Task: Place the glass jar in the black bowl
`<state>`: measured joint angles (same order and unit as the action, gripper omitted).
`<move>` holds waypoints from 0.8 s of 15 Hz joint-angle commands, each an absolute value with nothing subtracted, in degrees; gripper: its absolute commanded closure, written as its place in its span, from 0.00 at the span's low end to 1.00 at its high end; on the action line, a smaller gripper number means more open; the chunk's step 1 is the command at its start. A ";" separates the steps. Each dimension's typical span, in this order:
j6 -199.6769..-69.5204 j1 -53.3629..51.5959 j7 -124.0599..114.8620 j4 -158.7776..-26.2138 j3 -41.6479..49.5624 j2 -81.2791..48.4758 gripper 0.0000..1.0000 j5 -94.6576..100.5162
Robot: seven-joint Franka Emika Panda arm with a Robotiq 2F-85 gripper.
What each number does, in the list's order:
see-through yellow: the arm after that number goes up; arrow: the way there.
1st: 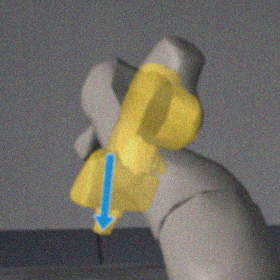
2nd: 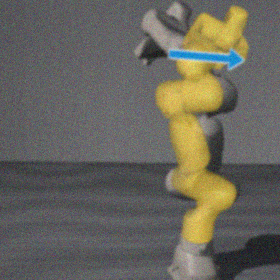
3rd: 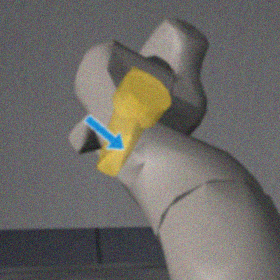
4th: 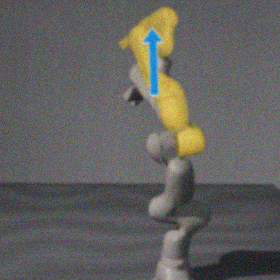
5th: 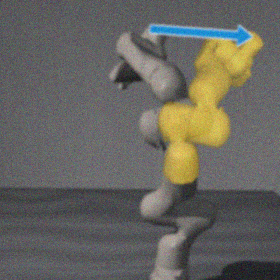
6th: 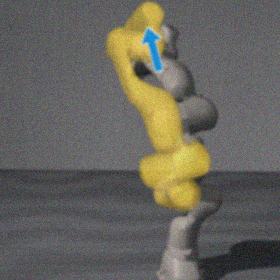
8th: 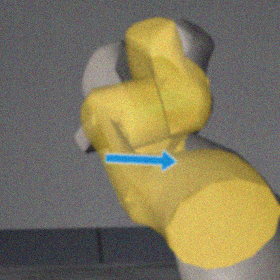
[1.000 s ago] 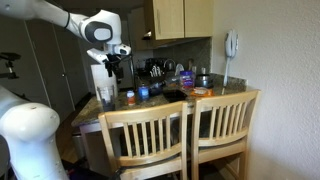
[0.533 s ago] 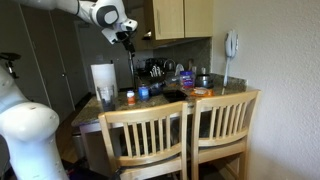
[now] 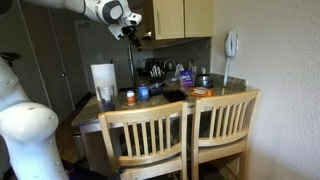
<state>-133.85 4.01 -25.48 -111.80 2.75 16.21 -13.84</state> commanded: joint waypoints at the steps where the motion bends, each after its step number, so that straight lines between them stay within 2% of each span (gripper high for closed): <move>1: -139.99 6.47 -35.43 -110.53 -1.75 8.73 0.00 -6.18; 6: -156.57 6.85 -60.98 -105.96 -2.44 -6.48 0.00 13.61; 7: -153.86 5.61 -54.67 -110.47 -1.90 -0.38 0.00 8.99; 9: -155.50 5.62 -56.29 -109.69 -1.89 -3.62 0.00 10.12; 12: -155.05 5.51 -56.20 -109.67 -1.88 -1.76 0.00 10.07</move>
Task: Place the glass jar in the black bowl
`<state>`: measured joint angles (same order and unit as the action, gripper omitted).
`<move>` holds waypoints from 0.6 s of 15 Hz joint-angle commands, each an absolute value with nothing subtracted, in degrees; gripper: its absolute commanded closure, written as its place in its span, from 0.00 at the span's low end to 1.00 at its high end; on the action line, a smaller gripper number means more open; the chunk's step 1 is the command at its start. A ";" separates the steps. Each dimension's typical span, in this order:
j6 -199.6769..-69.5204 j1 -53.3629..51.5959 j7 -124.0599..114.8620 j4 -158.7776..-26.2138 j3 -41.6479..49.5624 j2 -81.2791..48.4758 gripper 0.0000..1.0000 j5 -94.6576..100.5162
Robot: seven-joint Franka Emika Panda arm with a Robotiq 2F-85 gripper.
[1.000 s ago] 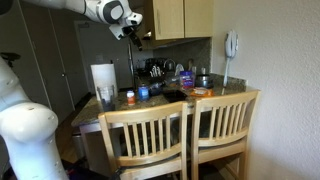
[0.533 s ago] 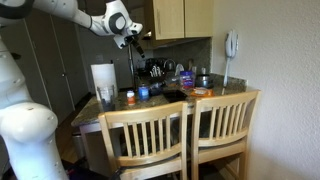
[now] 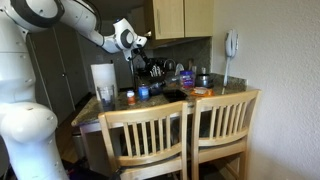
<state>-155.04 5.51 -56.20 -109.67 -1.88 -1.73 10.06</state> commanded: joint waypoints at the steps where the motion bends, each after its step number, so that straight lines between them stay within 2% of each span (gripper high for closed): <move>1: -154.92 5.49 -56.18 -109.68 -1.89 -1.32 0.00 10.06; 6: -149.37 5.22 -71.96 -101.86 0.52 -11.13 0.00 25.05; 7: -152.20 5.47 -67.13 -107.01 -0.58 -6.14 0.00 20.95; 9: -152.65 5.49 -68.29 -106.20 -0.33 -8.11 0.00 21.79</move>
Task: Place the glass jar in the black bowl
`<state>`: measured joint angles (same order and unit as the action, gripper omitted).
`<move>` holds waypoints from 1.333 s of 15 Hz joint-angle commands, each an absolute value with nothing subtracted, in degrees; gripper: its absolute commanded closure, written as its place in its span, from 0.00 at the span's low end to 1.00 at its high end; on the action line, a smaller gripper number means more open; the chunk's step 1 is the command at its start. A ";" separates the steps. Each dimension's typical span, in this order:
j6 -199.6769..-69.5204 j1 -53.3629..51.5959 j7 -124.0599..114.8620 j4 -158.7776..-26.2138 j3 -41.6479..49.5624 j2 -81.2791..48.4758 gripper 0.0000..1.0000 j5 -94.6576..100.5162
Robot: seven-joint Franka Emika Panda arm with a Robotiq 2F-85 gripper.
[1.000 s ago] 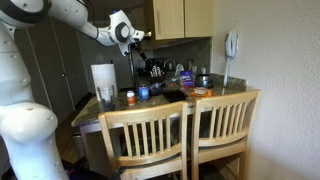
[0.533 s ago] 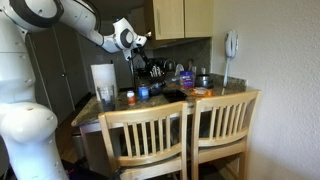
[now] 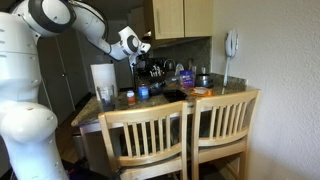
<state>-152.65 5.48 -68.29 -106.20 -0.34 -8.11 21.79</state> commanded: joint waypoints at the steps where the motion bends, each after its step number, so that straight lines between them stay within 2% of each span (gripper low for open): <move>1: -152.64 5.42 -68.29 -106.19 -0.38 -7.90 0.00 21.79; 4: -152.58 5.28 -68.29 -106.19 -0.49 -7.00 0.00 21.77; 8: -141.20 1.88 -54.02 -100.49 -0.45 -12.65 0.00 12.11; 9: -145.19 1.04 -58.77 -104.41 1.50 -9.10 0.00 15.00; 14: -143.85 -0.75 -55.90 -101.94 1.70 -12.15 0.00 13.17; 18: -137.00 -6.30 -72.89 -86.75 6.17 -22.01 0.00 21.34; 19: -140.54 -4.67 -66.62 -94.87 4.52 -16.20 0.00 18.21; 20: -139.35 -5.75 -69.84 -92.09 5.35 -18.14 0.00 19.66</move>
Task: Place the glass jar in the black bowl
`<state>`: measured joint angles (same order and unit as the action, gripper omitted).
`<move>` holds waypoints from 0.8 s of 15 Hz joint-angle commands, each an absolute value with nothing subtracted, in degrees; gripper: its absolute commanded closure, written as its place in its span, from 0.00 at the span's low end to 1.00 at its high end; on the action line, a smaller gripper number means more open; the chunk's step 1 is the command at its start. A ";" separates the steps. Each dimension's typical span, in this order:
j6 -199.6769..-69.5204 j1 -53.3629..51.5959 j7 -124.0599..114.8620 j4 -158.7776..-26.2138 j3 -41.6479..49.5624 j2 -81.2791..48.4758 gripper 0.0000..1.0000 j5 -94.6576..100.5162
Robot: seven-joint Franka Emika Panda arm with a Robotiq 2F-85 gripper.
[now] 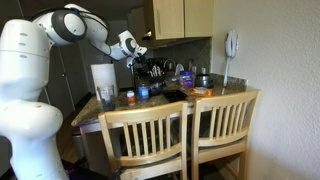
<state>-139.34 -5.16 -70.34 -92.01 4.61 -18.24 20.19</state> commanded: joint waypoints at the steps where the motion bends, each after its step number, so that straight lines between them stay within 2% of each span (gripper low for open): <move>1: -138.88 -6.36 -71.17 -90.13 5.86 -19.72 0.00 20.01; 5: -138.75 -6.68 -71.72 -87.90 6.60 -21.72 0.00 19.99; 9: -125.98 -7.38 -73.84 -80.51 9.33 -30.34 0.00 22.61; 10: -129.82 -7.09 -72.19 -85.33 8.00 -25.18 0.00 21.01; 12: -128.18 -7.14 -72.81 -83.39 9.01 -28.58 0.00 21.46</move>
<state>-128.29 -6.90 -73.02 -83.44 8.73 -28.66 21.72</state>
